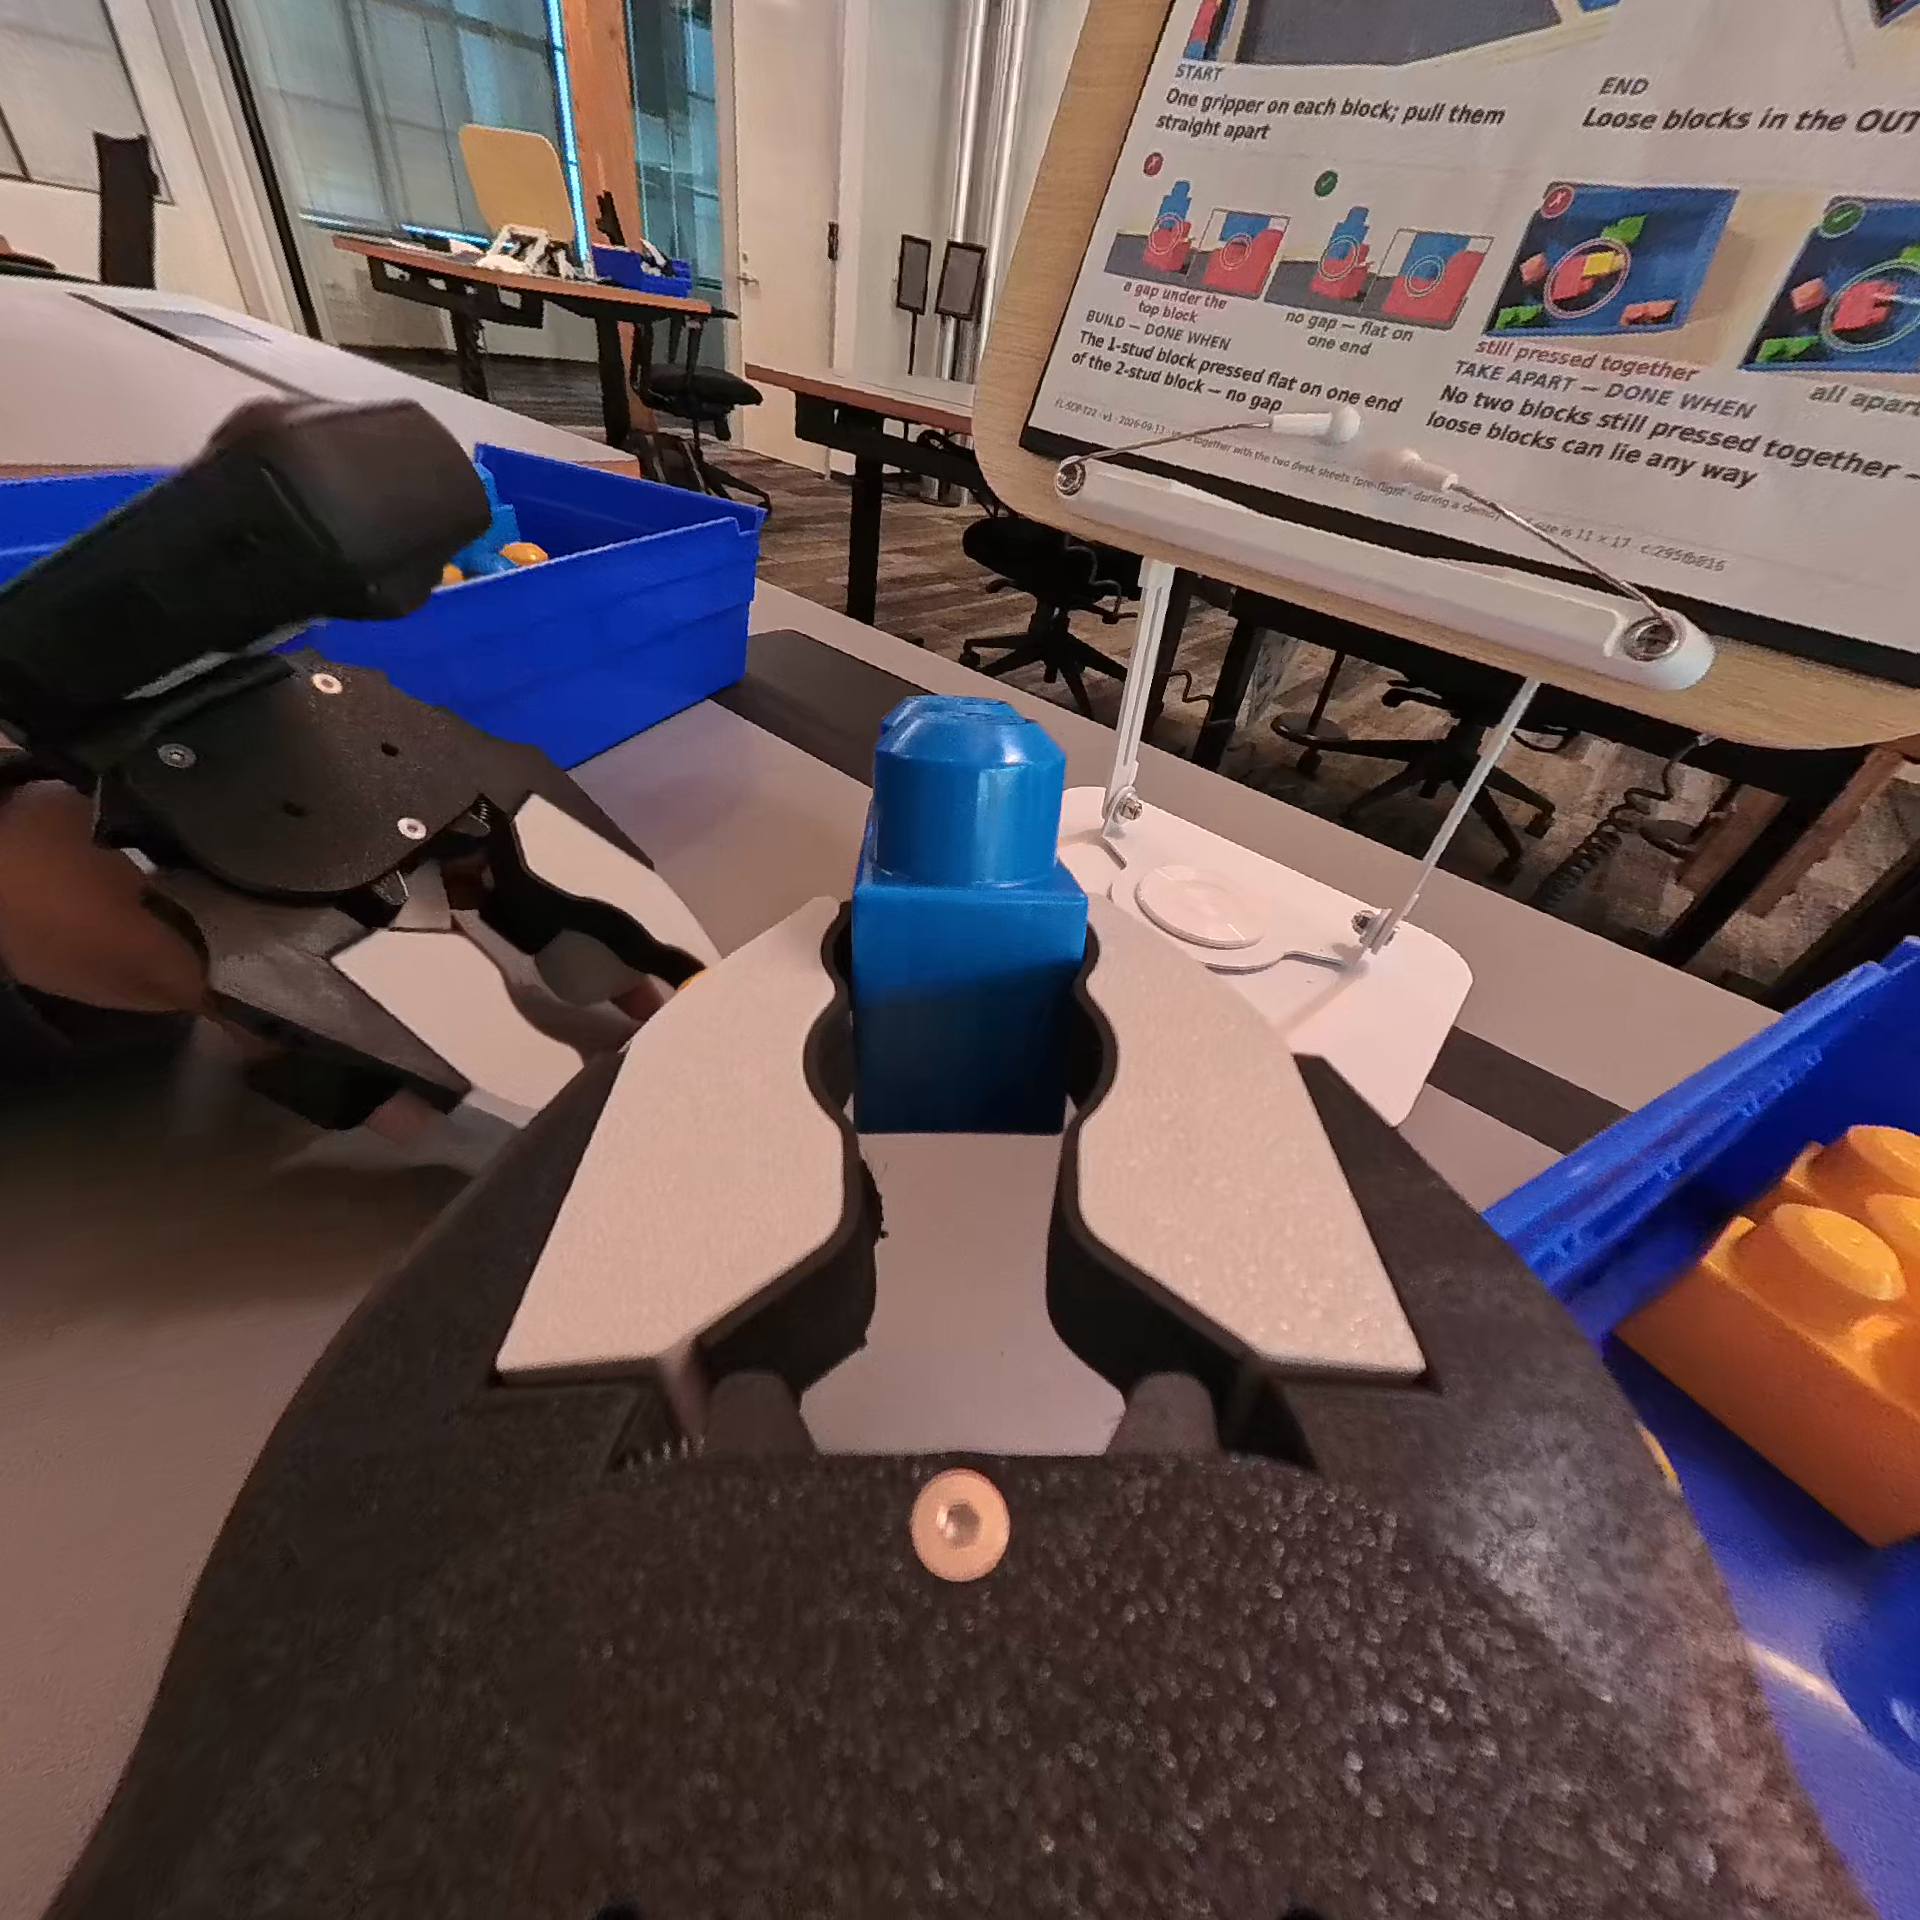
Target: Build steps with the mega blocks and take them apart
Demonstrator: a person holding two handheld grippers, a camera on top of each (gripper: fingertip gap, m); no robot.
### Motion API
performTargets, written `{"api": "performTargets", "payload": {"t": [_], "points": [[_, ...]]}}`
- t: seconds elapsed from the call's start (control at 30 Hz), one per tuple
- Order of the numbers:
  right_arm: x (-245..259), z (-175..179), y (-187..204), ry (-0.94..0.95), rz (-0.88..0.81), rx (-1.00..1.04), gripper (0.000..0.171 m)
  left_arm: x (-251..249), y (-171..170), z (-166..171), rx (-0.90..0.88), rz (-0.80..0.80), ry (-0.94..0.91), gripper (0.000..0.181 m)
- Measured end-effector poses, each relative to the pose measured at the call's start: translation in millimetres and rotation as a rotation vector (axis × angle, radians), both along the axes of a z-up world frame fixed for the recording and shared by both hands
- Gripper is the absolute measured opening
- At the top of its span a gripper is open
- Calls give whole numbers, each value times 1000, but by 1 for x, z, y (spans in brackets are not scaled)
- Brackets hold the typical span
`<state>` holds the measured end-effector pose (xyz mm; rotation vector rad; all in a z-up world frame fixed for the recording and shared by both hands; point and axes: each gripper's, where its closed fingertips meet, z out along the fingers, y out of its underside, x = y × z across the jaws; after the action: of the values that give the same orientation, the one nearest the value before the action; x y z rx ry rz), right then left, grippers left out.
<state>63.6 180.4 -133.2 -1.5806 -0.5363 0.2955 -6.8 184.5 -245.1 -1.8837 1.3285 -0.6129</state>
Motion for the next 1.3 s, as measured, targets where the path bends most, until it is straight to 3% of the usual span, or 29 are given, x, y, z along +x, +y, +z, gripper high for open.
{"api": "performTargets", "payload": {"t": [0.03, 0.13, 0.3, 0.43, 0.57, 0.7, 1.03, 1.3], "points": [[1, 1, 0, 9, 1, -1, 37, 0, -1, 6, -6, -19, -28, 66], [0, 7, -3, 85, 41, 2, 37, -4, 3, 43, 16, -36, -207, 72], [-14, 43, -27, 427, 299, 37, 37, -4, -16, 113, -145, -138, -657, 58], [-28, 65, -51, 627, 506, 43, 37, 9, -42, 139, -215, -251, -825, 58], [-45, 68, -66, 681, 631, 28, 37, 17, -71, 164, -253, -369, -939, 58], [-54, 64, -73, 644, 688, 20, 37, 20, -85, 167, -244, -434, -922, 37], [-50, 47, -70, 463, 703, -78, 39, 7, -80, 146, -146, -462, -714, 36], [-36, 16, -70, 96, 647, -147, 41, -5, -75, 117, -83, -474, -508, 36]]}}
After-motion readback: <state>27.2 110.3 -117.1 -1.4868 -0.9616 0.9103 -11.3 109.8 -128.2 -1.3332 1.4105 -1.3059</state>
